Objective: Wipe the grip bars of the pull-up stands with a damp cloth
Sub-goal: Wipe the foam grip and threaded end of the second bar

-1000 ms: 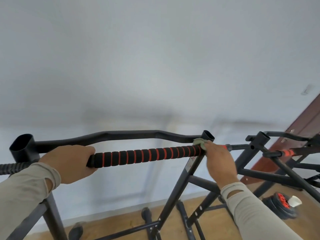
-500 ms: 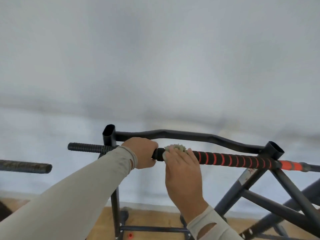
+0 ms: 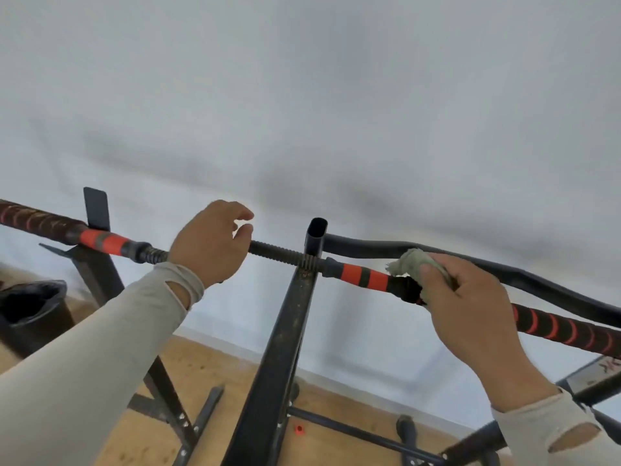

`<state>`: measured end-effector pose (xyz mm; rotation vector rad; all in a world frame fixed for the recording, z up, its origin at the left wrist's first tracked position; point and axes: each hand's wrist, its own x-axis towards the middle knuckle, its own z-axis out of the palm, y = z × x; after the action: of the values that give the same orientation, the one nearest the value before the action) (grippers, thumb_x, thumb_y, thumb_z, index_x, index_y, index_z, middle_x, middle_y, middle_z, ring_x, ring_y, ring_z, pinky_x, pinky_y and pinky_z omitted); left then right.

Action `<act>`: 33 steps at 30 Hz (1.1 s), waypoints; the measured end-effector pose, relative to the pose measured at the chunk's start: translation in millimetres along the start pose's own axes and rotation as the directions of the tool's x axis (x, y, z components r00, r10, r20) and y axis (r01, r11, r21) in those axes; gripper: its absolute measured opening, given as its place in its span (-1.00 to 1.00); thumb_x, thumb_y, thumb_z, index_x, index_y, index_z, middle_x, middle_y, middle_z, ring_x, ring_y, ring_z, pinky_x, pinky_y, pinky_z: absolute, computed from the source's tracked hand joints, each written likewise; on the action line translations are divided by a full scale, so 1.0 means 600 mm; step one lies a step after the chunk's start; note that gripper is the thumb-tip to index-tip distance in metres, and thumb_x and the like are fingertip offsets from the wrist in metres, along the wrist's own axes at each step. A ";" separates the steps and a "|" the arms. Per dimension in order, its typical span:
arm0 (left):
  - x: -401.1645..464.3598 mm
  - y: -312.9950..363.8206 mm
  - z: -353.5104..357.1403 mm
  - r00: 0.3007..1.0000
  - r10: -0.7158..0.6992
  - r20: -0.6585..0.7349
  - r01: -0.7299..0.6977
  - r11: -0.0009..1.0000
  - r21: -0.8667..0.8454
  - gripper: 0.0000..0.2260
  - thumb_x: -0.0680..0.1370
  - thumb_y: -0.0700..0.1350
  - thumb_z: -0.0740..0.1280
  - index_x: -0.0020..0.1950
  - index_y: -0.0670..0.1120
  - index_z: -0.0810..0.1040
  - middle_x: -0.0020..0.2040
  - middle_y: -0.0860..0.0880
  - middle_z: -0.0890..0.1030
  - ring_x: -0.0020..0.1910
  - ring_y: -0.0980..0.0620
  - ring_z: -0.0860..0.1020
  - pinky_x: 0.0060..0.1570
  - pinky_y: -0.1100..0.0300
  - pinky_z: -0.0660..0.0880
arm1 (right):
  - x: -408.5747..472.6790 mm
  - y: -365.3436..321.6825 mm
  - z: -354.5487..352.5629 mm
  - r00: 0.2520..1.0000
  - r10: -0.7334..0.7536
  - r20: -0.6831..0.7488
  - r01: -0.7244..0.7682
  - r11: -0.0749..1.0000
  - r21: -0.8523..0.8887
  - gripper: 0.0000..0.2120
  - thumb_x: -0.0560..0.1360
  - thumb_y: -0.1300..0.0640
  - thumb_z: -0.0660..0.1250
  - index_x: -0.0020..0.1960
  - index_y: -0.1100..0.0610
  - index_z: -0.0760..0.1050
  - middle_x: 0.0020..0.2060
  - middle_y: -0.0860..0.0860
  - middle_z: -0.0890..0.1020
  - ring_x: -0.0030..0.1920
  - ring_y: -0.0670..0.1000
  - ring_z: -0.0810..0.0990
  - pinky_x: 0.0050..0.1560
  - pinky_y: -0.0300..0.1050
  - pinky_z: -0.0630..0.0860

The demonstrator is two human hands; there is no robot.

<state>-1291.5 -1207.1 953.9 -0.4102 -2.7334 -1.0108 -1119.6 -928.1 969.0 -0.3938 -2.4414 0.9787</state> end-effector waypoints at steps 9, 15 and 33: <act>0.022 -0.003 0.045 0.973 -0.147 0.178 0.099 0.963 0.253 -0.67 0.69 0.05 0.07 0.37 0.05 0.49 0.19 0.01 0.58 0.09 -0.08 0.57 0.04 0.03 0.50 | 0.017 -0.042 0.048 0.995 -0.099 0.008 0.099 0.995 -0.003 -0.80 0.65 0.06 0.25 0.08 -0.08 0.67 -0.12 -0.21 0.67 -0.06 -0.17 0.59 -0.06 -0.20 0.52; 0.031 -0.019 0.019 0.947 -0.082 0.310 0.055 0.994 0.096 -0.82 0.66 -0.05 0.20 0.08 0.00 0.61 -0.15 -0.02 0.63 -0.38 0.01 0.51 -0.31 0.13 0.51 | 0.041 -0.061 0.055 0.986 -0.166 0.007 0.166 0.986 -0.017 -0.79 0.65 0.09 0.24 0.04 -0.04 0.66 -0.15 -0.16 0.67 -0.10 -0.08 0.57 -0.06 -0.20 0.51; 0.034 -0.051 0.000 0.910 -0.029 0.413 0.028 1.000 0.008 -0.85 0.60 -0.07 0.33 0.10 0.16 0.60 -0.13 0.06 0.65 -0.41 0.06 0.63 -0.20 0.15 0.55 | 0.093 -0.061 0.158 0.721 -0.337 0.606 0.620 0.704 -0.346 -0.74 0.67 -0.15 0.16 0.18 -0.05 0.52 -0.12 -0.15 0.58 -0.05 0.02 0.49 -0.02 -0.02 0.50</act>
<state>-1320.5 -1225.5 941.4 -0.6543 -3.1194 -1.0267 -1219.9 -983.9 953.1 0.4299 -3.0321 0.1390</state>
